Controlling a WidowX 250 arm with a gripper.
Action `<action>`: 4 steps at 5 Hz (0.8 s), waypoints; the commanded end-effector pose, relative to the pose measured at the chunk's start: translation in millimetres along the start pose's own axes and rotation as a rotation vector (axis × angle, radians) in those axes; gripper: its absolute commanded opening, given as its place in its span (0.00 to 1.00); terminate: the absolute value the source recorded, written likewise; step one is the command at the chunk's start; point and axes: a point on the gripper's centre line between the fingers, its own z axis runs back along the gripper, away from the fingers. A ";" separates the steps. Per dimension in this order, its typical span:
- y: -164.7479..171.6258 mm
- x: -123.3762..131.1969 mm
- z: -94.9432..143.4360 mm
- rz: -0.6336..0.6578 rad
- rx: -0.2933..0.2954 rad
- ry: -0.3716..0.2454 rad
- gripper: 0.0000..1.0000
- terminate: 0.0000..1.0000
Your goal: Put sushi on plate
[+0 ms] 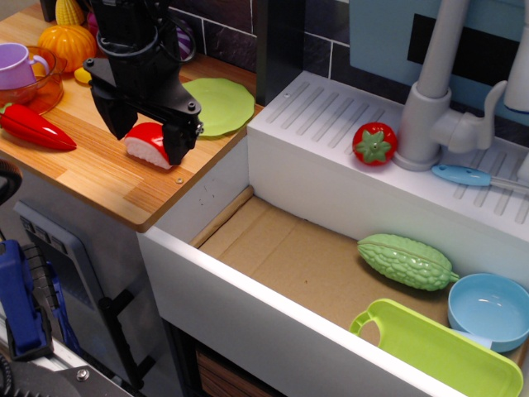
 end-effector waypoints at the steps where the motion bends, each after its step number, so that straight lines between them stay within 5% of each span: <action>1: 12.1 12.8 13.5 -0.334 0.038 -0.009 1.00 0.00; 4: 26.5 10.1 -14.2 -0.885 0.018 -0.026 1.00 0.00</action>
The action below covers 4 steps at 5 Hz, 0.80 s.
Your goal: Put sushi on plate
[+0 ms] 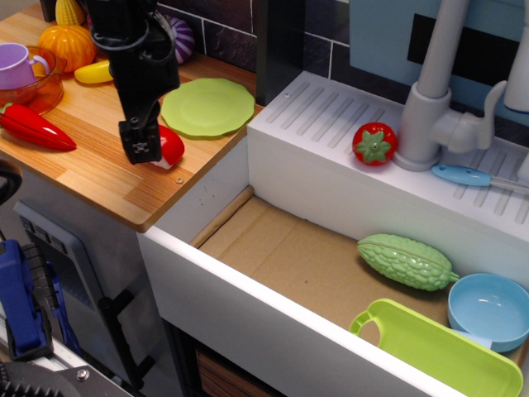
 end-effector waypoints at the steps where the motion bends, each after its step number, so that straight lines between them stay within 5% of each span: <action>1: 16.8 -7.0 -6.4 -0.127 0.030 -0.030 1.00 0.00; 4: 27.7 -4.7 -17.8 -0.139 0.028 -0.093 1.00 0.00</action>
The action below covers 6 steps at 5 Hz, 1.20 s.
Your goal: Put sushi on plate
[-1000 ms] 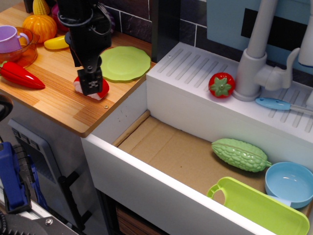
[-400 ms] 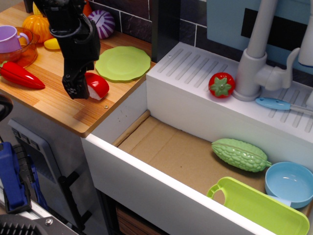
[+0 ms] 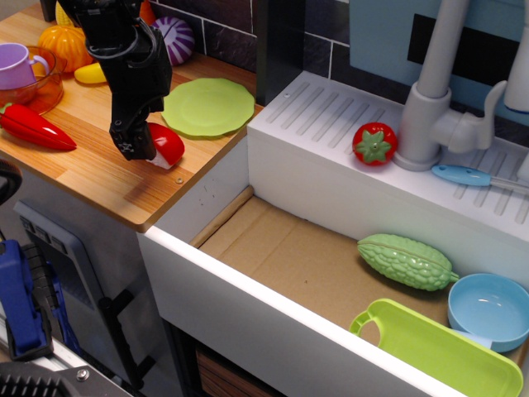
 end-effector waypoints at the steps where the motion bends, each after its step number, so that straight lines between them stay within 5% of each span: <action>1: 10.0 -4.4 -1.5 0.019 0.015 -0.042 1.00 0.00; 4: 13.8 -0.7 -13.4 0.108 -0.021 -0.112 1.00 0.00; 5: 14.9 -0.2 -14.2 0.135 -0.031 -0.116 0.00 0.00; 6: 12.9 1.0 -11.5 0.164 -0.033 -0.112 0.00 0.00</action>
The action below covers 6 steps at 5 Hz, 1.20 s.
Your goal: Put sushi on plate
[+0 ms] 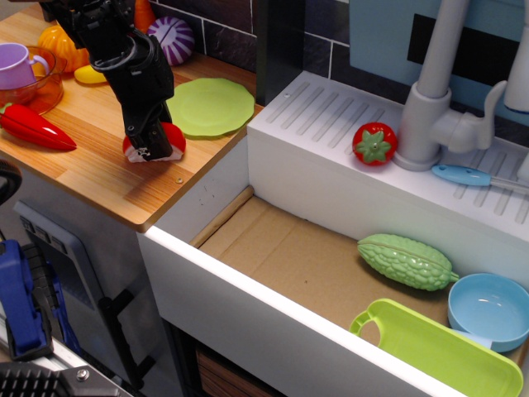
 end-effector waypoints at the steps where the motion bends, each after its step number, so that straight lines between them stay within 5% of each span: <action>1: 13.1 11.9 31.2 0.001 0.035 0.033 0.00 0.00; 3: 40.8 43.6 43.7 -0.074 0.084 0.046 0.00 0.00; 6: 69.2 53.8 17.4 -0.125 0.087 -0.056 0.00 0.00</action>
